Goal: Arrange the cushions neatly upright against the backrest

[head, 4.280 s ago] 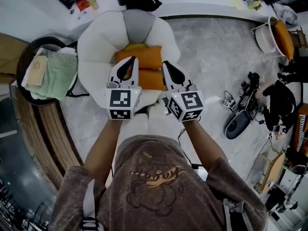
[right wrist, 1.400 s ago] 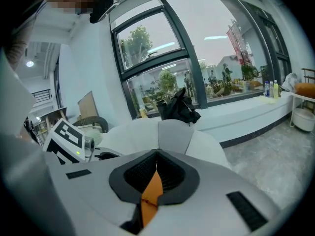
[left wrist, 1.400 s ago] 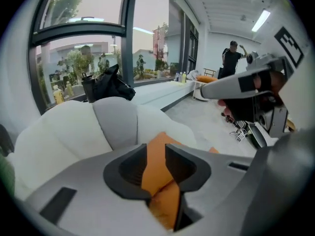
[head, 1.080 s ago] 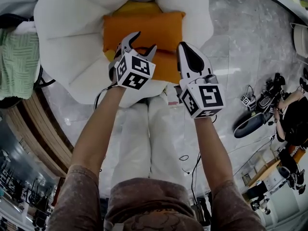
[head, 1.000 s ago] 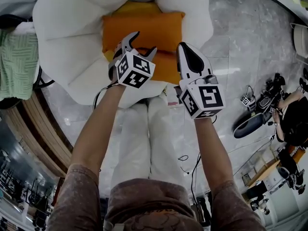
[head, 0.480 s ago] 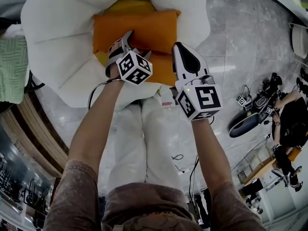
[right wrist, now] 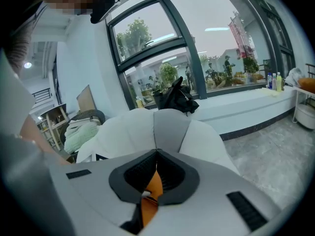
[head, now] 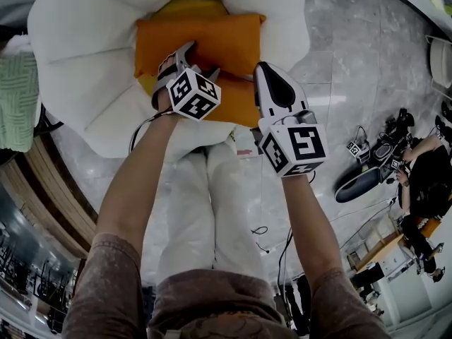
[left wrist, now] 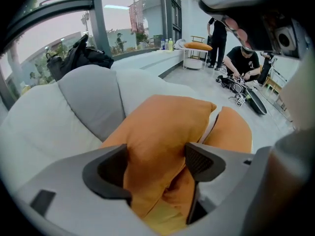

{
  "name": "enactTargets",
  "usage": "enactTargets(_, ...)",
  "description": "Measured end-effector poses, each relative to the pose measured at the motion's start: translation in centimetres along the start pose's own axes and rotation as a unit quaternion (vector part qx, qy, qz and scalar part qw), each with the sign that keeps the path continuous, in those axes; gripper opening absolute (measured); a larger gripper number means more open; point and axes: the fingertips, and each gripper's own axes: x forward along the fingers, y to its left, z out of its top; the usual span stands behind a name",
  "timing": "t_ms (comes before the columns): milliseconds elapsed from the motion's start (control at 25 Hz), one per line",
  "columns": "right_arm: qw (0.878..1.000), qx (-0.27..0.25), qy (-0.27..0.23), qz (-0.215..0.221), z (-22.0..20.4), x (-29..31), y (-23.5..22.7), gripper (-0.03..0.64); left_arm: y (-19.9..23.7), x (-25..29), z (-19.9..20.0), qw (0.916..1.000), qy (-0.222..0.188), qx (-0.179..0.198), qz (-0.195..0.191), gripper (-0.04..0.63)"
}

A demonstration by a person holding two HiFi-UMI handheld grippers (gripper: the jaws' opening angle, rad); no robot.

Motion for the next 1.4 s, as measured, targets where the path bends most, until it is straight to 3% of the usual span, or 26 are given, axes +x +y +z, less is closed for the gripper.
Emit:
enactTargets(120, 1.0, 0.001, 0.002, 0.001, -0.2, 0.0, 0.1, 0.018, 0.5, -0.1, 0.2, 0.9998, 0.006, -0.015, -0.013, 0.322)
enactTargets(320, 1.0, 0.004, 0.004, 0.0, -0.6, -0.3, 0.5, 0.02, 1.1, -0.2, 0.0, 0.9981, 0.016, -0.052, -0.029, 0.173)
enactTargets(520, 1.0, 0.004, 0.005, -0.002, -0.9, -0.6, 0.2, 0.019, 1.7, -1.0, 0.3, 0.9976, 0.006, -0.057, -0.038, 0.155)
enactTargets(800, 1.0, 0.0, 0.006, 0.0, -0.3, -0.5, 0.4, 0.019, 3.5, -3.4, 1.5, 0.9909, -0.035, -0.117, -0.057, 0.137)
enactTargets(1080, 1.0, -0.004, 0.005, 0.004, 0.1, 0.0, 1.1, 0.019, 4.1, -5.7, 3.6, 0.9746, -0.096, -0.168, -0.114, 0.133)
enactTargets(1400, 1.0, -0.007, 0.001, -0.001, 0.7, 0.4, 0.7, 0.018, 4.8, -8.3, 8.0, 0.9397, -0.165, -0.201, -0.222, 0.132)
